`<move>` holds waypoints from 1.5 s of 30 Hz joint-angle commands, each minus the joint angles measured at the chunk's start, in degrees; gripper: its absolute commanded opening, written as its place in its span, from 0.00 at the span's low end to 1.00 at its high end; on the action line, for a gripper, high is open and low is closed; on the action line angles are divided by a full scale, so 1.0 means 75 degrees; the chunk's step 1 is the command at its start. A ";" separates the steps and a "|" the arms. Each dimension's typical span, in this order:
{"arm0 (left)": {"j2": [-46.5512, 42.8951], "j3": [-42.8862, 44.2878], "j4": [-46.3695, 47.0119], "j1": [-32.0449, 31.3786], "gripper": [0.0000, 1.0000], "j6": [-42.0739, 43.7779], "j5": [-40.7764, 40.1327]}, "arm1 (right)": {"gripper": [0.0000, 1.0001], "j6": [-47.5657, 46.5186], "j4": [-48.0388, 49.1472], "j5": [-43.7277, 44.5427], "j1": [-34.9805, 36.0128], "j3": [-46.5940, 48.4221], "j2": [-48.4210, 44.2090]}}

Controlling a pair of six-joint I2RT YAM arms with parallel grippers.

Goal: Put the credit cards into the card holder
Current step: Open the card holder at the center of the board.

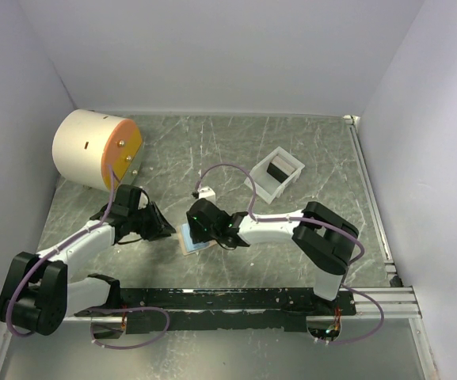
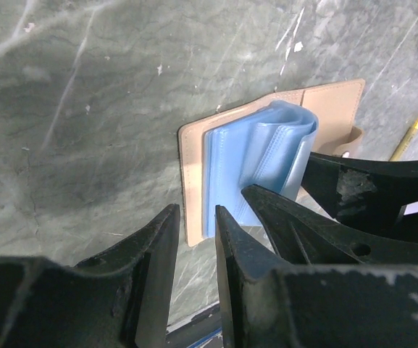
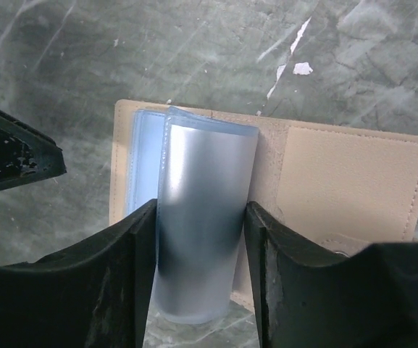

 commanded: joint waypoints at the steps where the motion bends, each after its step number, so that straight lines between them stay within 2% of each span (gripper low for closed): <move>1: -0.0031 -0.0106 0.0417 0.0066 0.38 0.0036 0.0410 | 0.51 0.0166 0.0366 -0.0170 -0.0012 -0.0153 -0.0264; 3: 0.0010 -0.0049 0.0426 0.0071 0.37 0.0052 0.0436 | 0.50 0.0244 0.0484 -0.0243 -0.0033 -0.0251 -0.0335; 6: 0.0131 0.0080 0.0353 0.0072 0.33 0.0127 0.0369 | 0.40 0.0316 0.0711 -0.0393 -0.0073 -0.0428 -0.0426; 11: 0.0409 0.0258 0.0533 0.0063 0.28 0.0161 0.0423 | 0.34 0.0487 0.0926 -0.0594 -0.0159 -0.0583 -0.0450; 14: 0.0724 0.0438 0.0627 0.0067 0.26 0.0208 0.0555 | 0.35 0.0622 0.1218 -0.0822 -0.0217 -0.0765 -0.0557; 19: 0.0933 0.0610 0.0855 0.0060 0.24 0.0223 0.0821 | 0.42 0.0861 0.1672 -0.1203 -0.0411 -0.1128 -0.0815; 27: 0.1074 0.0613 0.1073 0.0060 0.24 0.0192 0.1053 | 0.34 0.1091 0.2191 -0.1675 -0.0691 -0.1483 -0.0869; 45: 0.2246 0.1009 0.1974 -0.0159 0.24 -0.0091 0.1673 | 0.37 0.1211 0.2659 -0.2032 -0.0860 -0.1820 -0.1011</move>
